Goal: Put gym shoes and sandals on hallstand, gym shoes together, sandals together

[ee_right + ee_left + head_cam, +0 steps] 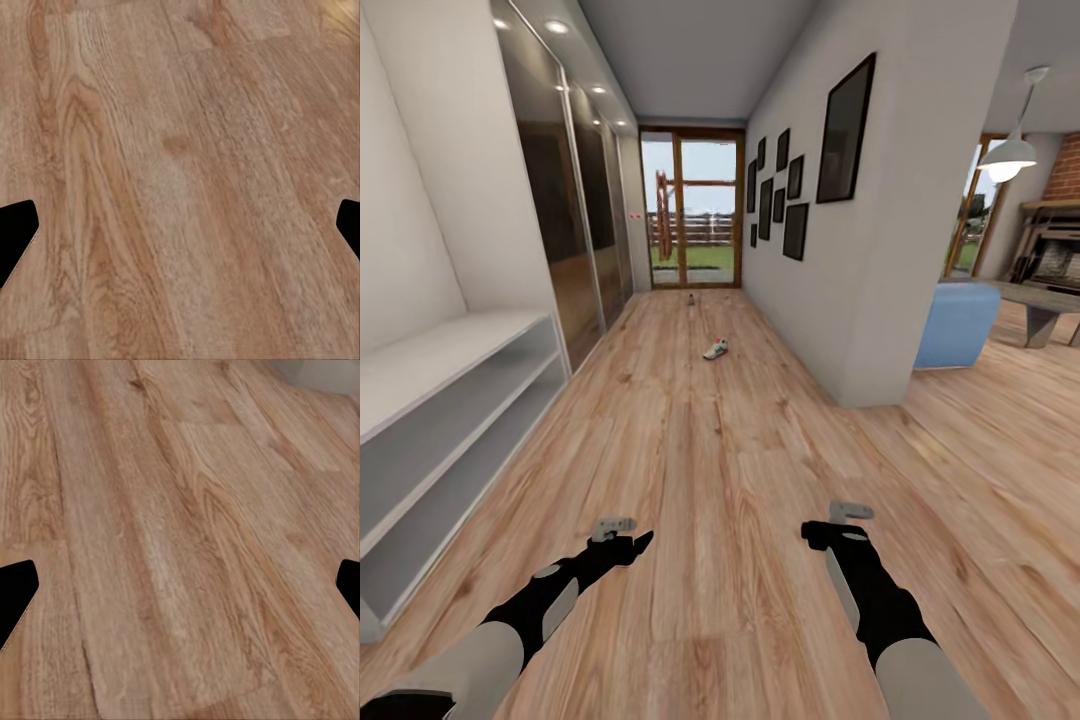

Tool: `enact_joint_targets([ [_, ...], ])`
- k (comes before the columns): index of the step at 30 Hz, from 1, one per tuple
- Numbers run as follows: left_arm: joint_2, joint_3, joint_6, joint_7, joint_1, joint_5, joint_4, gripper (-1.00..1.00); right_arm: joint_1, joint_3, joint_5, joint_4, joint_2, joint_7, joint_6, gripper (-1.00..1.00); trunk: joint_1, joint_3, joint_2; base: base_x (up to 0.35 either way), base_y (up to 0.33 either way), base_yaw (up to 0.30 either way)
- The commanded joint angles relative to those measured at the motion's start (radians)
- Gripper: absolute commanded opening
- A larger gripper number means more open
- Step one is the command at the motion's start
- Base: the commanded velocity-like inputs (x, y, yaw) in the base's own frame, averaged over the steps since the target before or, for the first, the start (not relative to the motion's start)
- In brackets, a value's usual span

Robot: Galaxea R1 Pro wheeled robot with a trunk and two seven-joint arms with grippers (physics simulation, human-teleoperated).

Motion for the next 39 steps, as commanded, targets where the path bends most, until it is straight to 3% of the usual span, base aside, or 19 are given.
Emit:
enact_joint_targets([
  [1,0.001,-0.006,-0.004,-0.002,-0.001,0.008,0.001,1.00,0.000,-0.003,0.005,-0.001,0.001,0.000,0.006,1.00,0.000,-0.002,0.000,0.345,0.000,0.000],
  [39,0.001,-0.006,-0.002,-0.002,-0.001,0.008,0.001,1.00,0.000,-0.003,0.006,-0.001,0.001,0.002,0.005,1.00,0.000,0.001,0.000,0.345,0.017,0.000],
])
